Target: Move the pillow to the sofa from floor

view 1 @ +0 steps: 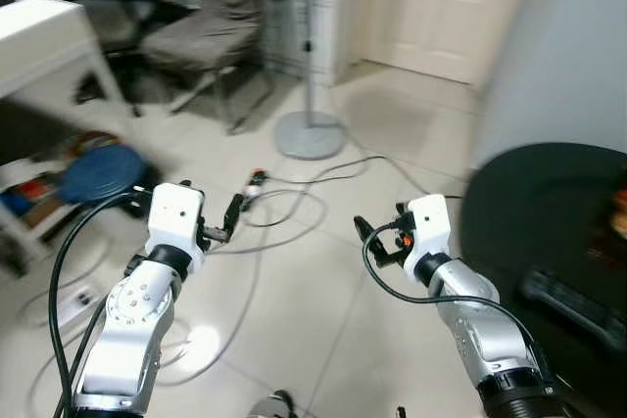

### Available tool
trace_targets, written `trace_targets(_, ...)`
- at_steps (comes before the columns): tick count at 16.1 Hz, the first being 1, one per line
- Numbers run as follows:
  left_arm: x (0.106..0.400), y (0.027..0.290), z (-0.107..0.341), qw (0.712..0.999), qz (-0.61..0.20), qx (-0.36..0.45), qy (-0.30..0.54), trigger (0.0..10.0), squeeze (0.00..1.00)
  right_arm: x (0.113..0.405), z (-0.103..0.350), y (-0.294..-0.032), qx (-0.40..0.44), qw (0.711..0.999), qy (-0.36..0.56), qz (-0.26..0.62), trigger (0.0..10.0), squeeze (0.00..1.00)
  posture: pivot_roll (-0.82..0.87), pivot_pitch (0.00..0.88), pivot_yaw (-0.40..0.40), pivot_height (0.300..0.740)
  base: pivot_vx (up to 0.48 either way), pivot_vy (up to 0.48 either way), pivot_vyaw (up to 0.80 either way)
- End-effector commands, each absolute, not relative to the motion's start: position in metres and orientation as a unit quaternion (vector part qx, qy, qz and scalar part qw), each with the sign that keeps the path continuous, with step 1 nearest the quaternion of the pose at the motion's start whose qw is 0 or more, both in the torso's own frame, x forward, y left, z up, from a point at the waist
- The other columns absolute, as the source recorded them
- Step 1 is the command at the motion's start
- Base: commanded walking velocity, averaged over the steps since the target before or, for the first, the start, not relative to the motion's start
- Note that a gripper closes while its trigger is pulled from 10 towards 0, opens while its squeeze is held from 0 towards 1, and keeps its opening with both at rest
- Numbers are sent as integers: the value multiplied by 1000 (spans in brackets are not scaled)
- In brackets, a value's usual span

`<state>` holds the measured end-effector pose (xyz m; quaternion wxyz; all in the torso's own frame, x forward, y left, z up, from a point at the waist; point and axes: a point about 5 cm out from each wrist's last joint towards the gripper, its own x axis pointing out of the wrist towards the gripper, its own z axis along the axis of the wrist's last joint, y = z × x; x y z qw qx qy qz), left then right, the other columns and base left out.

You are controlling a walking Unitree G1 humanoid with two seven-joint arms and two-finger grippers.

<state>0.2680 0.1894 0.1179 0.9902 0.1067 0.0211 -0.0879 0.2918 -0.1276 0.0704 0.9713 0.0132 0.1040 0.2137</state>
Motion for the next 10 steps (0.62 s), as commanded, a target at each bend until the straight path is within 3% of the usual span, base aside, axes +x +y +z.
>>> trace_targets(1, 269, 192, 114, 988, -88, 119, 34, 10000, 0, 292, 73, -127, 7, 971, 103, 216, 10000, 0, 65, 0, 31, 740, 0, 0, 800)
trace_targets(3, 270, 194, 109, 990, -78, 111, 49, 10000, 0, 292, 73, -127, -1, 968, 108, 225, 10000, 0, 58, 0, 34, 740, 0, 0, 800)
trace_targets(6, 266, 190, 97, 979, -103, 164, 66, 10000, 0, 291, 70, -128, -8, 966, 122, 229, 10000, 0, 62, 0, 26, 740, 0, 0, 800)
trace_targets(10, 266, 187, 99, 982, -95, 153, 59, 10000, 0, 291, 67, -129, -16, 963, 134, 233, 10000, 0, 70, 0, 14, 740, 0, 0, 800)
